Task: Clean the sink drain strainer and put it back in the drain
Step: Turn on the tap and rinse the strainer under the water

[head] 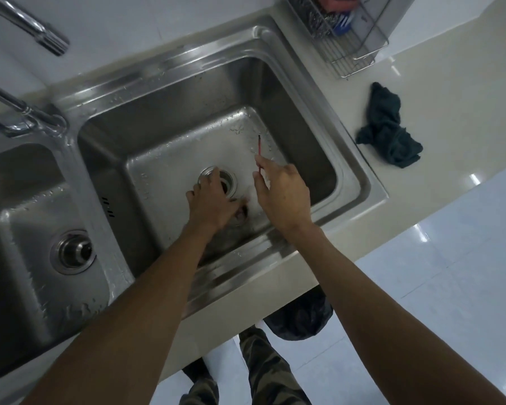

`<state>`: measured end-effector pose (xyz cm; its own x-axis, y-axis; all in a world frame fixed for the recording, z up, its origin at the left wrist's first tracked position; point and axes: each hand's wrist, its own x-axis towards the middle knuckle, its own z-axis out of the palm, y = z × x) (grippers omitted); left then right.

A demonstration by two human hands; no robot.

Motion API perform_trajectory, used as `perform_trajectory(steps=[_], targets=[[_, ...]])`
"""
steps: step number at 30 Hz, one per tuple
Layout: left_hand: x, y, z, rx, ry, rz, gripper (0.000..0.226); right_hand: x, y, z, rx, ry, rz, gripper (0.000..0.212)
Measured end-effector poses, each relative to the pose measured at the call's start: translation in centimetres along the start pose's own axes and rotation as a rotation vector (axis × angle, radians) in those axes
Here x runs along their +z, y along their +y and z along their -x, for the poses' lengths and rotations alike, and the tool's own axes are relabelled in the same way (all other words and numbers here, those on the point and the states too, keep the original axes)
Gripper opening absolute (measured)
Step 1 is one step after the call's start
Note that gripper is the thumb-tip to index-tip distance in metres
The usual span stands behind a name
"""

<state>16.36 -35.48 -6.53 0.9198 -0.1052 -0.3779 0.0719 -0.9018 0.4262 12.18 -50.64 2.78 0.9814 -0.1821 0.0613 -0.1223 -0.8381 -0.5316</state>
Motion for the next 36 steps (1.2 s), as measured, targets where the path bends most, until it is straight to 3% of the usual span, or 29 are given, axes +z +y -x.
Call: perform_trajectory(steps=[7, 15, 19, 26, 36], targets=[[-8.9, 5.8, -1.6, 0.126, 0.104, 0.010, 0.092, -6.2, -1.9, -5.4, -0.108, 0.131, 0.048, 0.040], [-12.0, 11.9, -2.0, 0.311, 0.169, 0.107, 0.084, -11.8, 1.5, -13.9, 0.029, 0.264, 0.198, 0.026], [-11.5, 12.3, -2.2, 0.301, 0.122, 0.081, 0.083, -11.7, 4.5, -16.2, 0.115, 0.200, 0.238, 0.028], [-10.3, 11.1, -2.2, 0.263, 0.077, 0.005, 0.082, -11.2, 7.7, -18.5, 0.105, 0.108, 0.314, 0.040], [-9.2, 9.6, -2.2, 0.236, 0.061, -0.032, 0.081, -12.1, 8.0, -22.0, 0.034, 0.120, 0.422, 0.028]])
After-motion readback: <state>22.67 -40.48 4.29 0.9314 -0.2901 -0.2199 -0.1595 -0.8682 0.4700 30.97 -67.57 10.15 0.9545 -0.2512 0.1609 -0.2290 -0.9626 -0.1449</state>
